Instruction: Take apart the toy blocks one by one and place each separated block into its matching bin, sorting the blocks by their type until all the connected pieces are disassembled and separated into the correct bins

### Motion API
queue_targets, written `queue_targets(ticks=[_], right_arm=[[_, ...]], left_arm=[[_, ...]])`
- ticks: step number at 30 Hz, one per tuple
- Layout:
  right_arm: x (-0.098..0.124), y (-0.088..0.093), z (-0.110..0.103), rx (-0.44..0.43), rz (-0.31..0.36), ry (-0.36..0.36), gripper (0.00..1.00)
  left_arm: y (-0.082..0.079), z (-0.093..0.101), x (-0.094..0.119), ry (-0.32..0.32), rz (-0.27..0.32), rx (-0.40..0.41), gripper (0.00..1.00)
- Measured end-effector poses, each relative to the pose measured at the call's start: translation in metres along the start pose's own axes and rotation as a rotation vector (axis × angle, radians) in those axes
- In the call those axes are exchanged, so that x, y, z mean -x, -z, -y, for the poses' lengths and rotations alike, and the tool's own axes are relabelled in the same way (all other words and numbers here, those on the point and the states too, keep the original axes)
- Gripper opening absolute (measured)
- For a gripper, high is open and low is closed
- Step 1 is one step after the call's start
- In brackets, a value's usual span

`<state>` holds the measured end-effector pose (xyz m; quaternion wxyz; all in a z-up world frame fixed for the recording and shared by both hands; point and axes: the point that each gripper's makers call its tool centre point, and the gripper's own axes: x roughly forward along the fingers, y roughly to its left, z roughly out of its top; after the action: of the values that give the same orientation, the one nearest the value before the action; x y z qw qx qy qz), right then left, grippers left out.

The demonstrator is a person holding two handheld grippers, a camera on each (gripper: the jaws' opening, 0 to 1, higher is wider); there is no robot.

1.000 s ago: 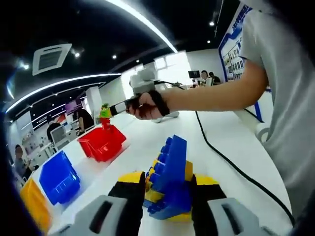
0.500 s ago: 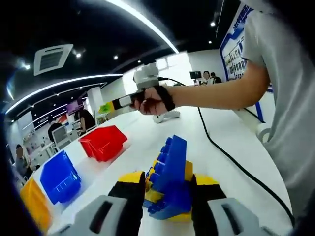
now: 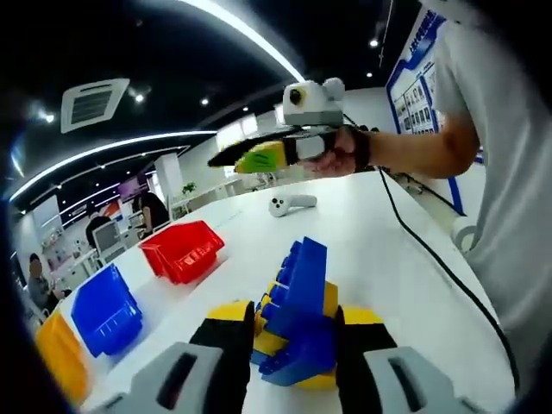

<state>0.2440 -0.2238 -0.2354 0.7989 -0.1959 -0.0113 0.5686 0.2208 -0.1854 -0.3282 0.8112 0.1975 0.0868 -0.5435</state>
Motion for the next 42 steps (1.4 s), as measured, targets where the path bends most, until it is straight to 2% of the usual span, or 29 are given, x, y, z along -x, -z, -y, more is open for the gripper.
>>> queue_targets(ticks=[2, 5, 7, 10, 13, 15, 16, 20, 22, 23, 25, 28, 30, 32, 33, 34, 36, 37, 39, 40, 42], right_arm=[[-0.001, 0.007, -0.027, 0.073, -0.046, -0.065, 0.4], [-0.004, 0.02, -0.052, 0.161, -0.107, -0.102, 0.36], [-0.009, 0.026, -0.06, 0.265, -0.139, -0.106, 0.33], [-0.018, 0.028, -0.069, 0.305, -0.134, -0.134, 0.3], [-0.026, 0.037, -0.065, 0.39, -0.178, -0.123, 0.24], [-0.031, 0.04, -0.063, 0.39, -0.183, -0.115, 0.24], [-0.033, 0.036, -0.062, 0.381, -0.163, -0.113, 0.22], [-0.031, 0.036, -0.064, 0.372, -0.194, -0.137, 0.19], [-0.031, 0.037, -0.064, 0.368, -0.2, -0.121, 0.18], [-0.03, 0.037, -0.062, 0.318, -0.199, -0.101, 0.18], [-0.029, 0.037, -0.061, 0.307, -0.191, -0.085, 0.18], [-0.029, 0.035, -0.058, 0.096, -0.147, -0.057, 0.19], [-0.027, 0.034, -0.053, -0.129, -0.053, -0.015, 0.2], [-0.024, 0.033, -0.052, -0.161, -0.019, -0.015, 0.2], [-0.023, 0.034, -0.054, -0.125, -0.032, -0.017, 0.2], [-0.023, 0.034, -0.056, -0.032, -0.048, -0.01, 0.2], [-0.024, 0.033, -0.06, 0.07, -0.057, -0.014, 0.19], [-0.025, 0.033, -0.061, 0.192, -0.085, -0.01, 0.19], [-0.024, 0.034, -0.065, 0.457, -0.199, -0.01, 0.18], [-0.025, 0.028, -0.069, 0.586, -0.214, -0.017, 0.18], [-0.023, 0.02, -0.061, 0.828, -0.291, 0.017, 0.18]], left_arm=[[0.0, 0.0, 0.0, -0.002, -0.001, -0.001, 0.38], [0.0, 0.0, 0.0, -0.006, 0.005, 0.003, 0.38], [0.0, 0.0, 0.0, -0.006, 0.01, 0.004, 0.38], [-0.001, 0.003, -0.001, 0.012, -0.013, -0.011, 0.38], [-0.002, 0.006, -0.002, 0.027, -0.016, -0.019, 0.38], [-0.003, 0.009, -0.003, 0.032, -0.012, -0.024, 0.38], [-0.004, 0.01, -0.004, 0.035, -0.01, -0.025, 0.38], [-0.004, 0.009, -0.005, 0.025, -0.011, -0.025, 0.38], [-0.003, 0.009, -0.005, 0.022, -0.01, -0.023, 0.38], [-0.003, 0.009, -0.005, 0.019, -0.008, -0.022, 0.38], [-0.003, 0.009, -0.005, 0.014, -0.006, -0.023, 0.38], [-0.003, 0.009, -0.006, 0.009, -0.001, -0.011, 0.38], [-0.003, 0.008, -0.005, 0.008, 0.003, -0.004, 0.38], [-0.005, 0.01, -0.005, 0.014, 0.016, 0.026, 0.38], [-0.005, 0.01, -0.005, 0.015, 0.014, 0.019, 0.38], [-0.006, 0.011, -0.006, 0.015, 0.013, 0.01, 0.38], [-0.005, 0.013, -0.007, 0.02, 0.011, 0.007, 0.38], [-0.005, 0.013, -0.007, 0.023, 0.011, 0.004, 0.38], [-0.006, 0.014, -0.006, 0.026, 0.012, -0.007, 0.38], [-0.006, 0.014, -0.006, 0.026, 0.003, -0.018, 0.38], [-0.007, 0.016, -0.005, 0.032, -0.005, -0.044, 0.38]])
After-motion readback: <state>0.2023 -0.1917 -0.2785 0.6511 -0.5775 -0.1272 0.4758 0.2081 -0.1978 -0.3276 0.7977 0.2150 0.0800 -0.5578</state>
